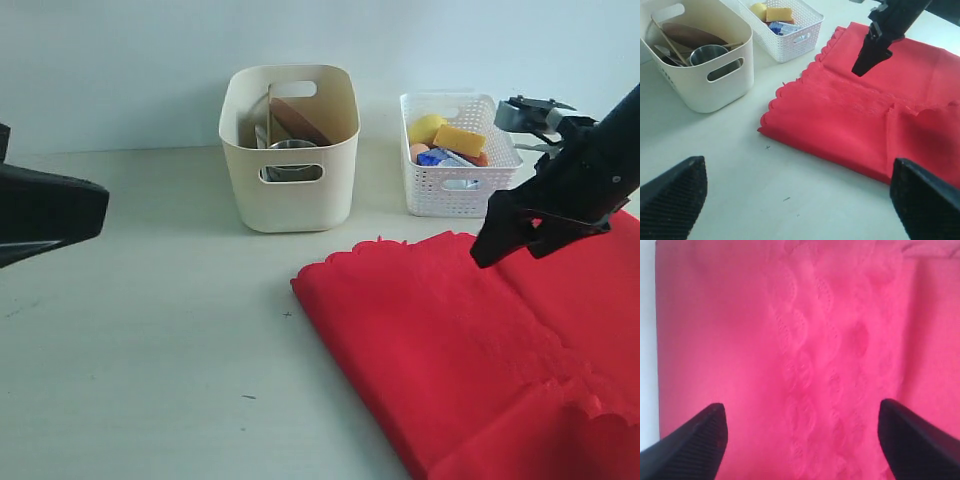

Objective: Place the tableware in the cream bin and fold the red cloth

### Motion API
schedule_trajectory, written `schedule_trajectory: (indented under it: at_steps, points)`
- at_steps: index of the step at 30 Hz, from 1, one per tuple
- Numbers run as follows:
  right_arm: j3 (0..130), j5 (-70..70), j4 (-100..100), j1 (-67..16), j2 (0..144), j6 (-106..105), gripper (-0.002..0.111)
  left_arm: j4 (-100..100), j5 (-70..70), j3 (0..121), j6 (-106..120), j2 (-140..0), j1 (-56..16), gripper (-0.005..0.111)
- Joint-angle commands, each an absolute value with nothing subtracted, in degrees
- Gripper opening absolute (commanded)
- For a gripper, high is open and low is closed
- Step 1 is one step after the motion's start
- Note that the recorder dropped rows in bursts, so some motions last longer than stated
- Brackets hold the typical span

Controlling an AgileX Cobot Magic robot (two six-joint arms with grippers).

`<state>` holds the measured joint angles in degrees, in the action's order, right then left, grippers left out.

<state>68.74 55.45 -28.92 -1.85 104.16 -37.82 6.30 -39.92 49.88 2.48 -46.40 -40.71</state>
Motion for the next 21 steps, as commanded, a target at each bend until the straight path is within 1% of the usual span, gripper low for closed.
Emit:
schedule_trajectory:
  at_steps: [1, 7, 13, 21]
  points:
    - [74.8, 55.8, -34.2, -0.5, 112.1, -49.0, 0.079, 5.6, -37.3, 48.6, 1.4, -44.6, -40.6, 0.094]
    - [84.3, 56.3, -34.7, -0.5, 121.6, -51.7, 0.079, 5.0, -37.3, 48.6, 1.2, -44.5, -40.6, 0.094]
    - [91.1, 57.2, -34.8, 0.0, 127.6, -53.4, 0.079, 5.0, -37.3, 48.6, 1.2, -44.5, -40.6, 0.094]
    - [94.2, 67.5, -40.3, 0.1, 132.2, -58.8, 0.078, 5.0, -37.5, 48.5, 1.1, -44.5, -40.6, 0.094]
